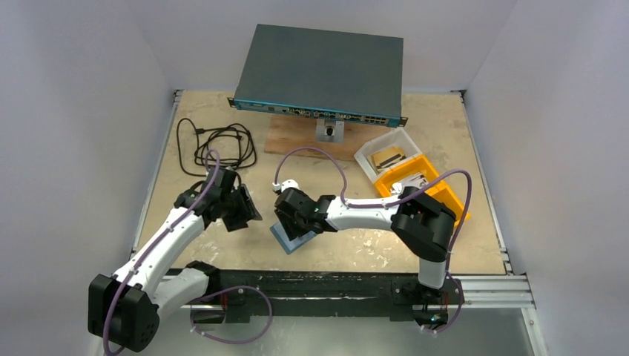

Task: Take the credit cards out of the card holder
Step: Remove the credit card from the card holder.

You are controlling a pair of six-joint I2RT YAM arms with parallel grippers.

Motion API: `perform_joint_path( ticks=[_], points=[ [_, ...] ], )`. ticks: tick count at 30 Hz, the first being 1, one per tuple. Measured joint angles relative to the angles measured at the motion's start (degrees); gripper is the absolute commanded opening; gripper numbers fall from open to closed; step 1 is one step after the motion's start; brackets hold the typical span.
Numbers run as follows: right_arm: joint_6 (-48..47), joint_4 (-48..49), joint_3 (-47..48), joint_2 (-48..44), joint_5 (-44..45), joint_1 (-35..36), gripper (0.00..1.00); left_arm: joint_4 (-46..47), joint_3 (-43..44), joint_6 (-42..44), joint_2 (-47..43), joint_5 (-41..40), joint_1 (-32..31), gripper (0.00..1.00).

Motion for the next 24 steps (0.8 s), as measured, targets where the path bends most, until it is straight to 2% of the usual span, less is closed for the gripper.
perform_joint_path(
  ticks=[7, 11, 15, 19, 24],
  points=[
    [3.28, -0.20, 0.02, 0.13, -0.55, -0.02, 0.18, 1.99, -1.75, 0.11, 0.02, 2.21, 0.00, 0.51],
    [5.88, -0.15, 0.04, 0.42, -2.27, -0.55, 0.06, 3.58, -2.56, 0.26, 0.92, 4.59, 0.00, 0.45],
    [9.25, 1.16, -0.42, 0.55, -5.88, -2.14, 0.00, 5.92, -3.15, 0.70, 2.60, 7.15, -0.02, 0.31],
    [13.09, 4.22, -2.51, 0.37, -10.91, -4.68, 0.00, 8.83, -3.74, 0.81, 5.05, 10.05, -0.02, 0.15],
    [17.35, 10.19, -6.60, -0.59, -16.52, -7.48, 0.00, 13.09, -5.03, 0.74, 9.31, 13.11, -0.33, 0.03]
  ],
)
